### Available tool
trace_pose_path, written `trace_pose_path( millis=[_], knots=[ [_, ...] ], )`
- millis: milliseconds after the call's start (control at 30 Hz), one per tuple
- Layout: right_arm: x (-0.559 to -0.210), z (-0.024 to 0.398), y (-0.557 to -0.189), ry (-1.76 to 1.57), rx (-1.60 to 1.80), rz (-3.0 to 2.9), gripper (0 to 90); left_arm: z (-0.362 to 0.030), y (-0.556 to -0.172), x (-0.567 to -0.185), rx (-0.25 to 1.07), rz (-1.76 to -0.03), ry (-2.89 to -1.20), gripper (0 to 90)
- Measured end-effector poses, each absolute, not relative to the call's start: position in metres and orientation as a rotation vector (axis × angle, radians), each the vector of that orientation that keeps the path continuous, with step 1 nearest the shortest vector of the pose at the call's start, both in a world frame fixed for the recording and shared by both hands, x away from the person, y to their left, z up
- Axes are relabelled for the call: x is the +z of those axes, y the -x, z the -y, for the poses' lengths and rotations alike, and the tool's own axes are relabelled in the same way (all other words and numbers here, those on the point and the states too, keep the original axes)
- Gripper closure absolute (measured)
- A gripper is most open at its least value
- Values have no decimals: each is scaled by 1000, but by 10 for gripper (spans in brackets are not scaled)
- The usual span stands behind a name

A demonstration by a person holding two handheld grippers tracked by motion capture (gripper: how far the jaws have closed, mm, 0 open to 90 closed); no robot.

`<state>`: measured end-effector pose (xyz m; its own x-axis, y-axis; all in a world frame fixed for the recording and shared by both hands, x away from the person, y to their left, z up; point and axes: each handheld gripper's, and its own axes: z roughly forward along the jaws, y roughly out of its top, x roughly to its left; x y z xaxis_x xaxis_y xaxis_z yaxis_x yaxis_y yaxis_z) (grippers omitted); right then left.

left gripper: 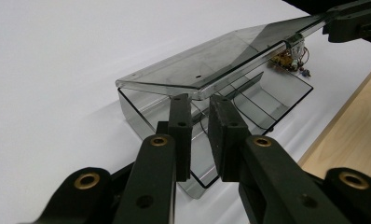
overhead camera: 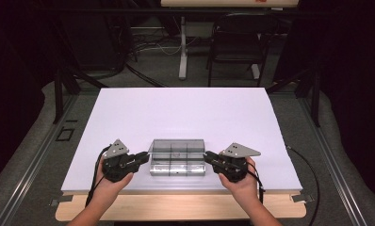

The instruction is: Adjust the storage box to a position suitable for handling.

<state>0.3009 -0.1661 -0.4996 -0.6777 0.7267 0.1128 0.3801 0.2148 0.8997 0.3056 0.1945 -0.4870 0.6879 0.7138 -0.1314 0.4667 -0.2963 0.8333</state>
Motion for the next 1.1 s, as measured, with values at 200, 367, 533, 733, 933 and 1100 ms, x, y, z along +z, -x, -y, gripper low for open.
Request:
trace_pose_path(
  millis=[200, 367, 533, 733, 933, 1100],
  knots=[
    [-496, 165, -303, -1028, 1434, -2168, 786, -195, -308, -485, 319, -914, -1950, 801],
    [-494, 166, -305, -1031, 1435, -2163, 785, -195, -311, -483, 324, -917, -1941, 802],
    [-492, 165, -308, -1033, 1439, -2151, 784, -195, -314, -481, 317, -921, -1928, 802],
    [-490, 164, -311, -1044, 1450, -2140, 783, -196, -317, -478, 311, -921, -1929, 801],
    [-488, 164, -314, -1045, 1452, -2129, 783, -195, -320, -476, 318, -926, -1914, 799],
    [-487, 164, -316, -1046, 1452, -2129, 783, -195, -322, -474, 319, -922, -1912, 798]
  ],
)
